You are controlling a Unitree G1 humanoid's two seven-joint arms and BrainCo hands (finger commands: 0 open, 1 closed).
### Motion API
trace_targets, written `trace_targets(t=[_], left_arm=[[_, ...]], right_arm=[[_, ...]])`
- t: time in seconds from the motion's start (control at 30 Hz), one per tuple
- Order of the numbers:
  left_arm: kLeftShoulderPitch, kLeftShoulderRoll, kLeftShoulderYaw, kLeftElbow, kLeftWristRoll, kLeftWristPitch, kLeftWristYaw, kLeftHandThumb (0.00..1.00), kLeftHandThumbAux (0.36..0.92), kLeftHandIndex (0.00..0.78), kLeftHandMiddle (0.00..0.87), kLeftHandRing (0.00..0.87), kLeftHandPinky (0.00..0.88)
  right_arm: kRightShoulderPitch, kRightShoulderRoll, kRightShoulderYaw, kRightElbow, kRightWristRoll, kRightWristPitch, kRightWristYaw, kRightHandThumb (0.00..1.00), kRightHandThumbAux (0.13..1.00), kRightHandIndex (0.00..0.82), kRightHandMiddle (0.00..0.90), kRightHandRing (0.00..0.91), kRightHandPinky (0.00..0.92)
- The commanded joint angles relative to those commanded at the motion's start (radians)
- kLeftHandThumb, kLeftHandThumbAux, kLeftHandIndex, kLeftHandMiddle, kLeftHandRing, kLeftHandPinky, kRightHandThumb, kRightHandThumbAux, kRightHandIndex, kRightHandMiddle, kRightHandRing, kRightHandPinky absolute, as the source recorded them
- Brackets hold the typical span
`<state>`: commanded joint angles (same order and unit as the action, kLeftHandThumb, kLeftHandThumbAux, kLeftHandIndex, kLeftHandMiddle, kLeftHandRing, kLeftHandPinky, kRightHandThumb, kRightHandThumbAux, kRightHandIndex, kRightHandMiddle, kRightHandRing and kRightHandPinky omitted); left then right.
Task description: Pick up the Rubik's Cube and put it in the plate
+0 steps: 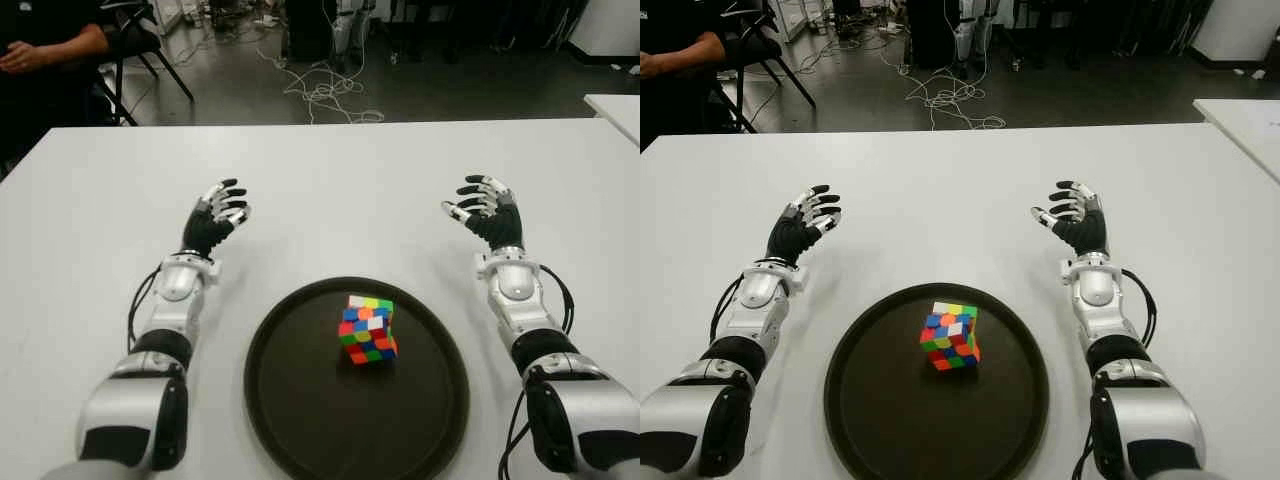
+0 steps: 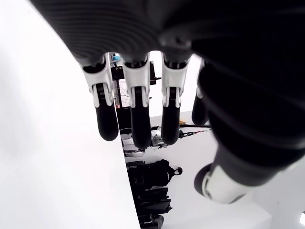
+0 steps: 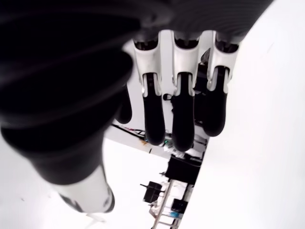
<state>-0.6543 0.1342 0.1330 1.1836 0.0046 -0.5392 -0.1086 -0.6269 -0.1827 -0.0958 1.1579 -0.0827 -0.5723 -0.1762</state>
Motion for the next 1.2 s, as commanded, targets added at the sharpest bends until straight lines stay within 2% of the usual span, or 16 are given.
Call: trace_targets(t=[0.33,0.73,1.2], left_arm=[[-0.003,-0.001,0.004,0.001,-0.007,0.001,-0.01,0.137,0.772,0.17,0.246,0.255,0.286],[-0.003,-0.004,0.011,0.0,-0.021,0.007,-0.026,0.11,0.786,0.159,0.245,0.275,0.357],[0.0,-0.005,0.012,-0.002,-0.031,-0.005,-0.045,0.068,0.786,0.161,0.24,0.269,0.346]], right_arm=[[-0.005,0.001,-0.008,0.014,0.007,-0.009,0.007,0.138,0.837,0.345,0.422,0.457,0.488],[-0.007,-0.004,-0.009,0.019,0.005,-0.01,0.014,0.159,0.848,0.341,0.42,0.46,0.495],[-0.007,-0.01,-0.004,0.021,-0.003,-0.002,0.023,0.186,0.826,0.349,0.424,0.462,0.497]])
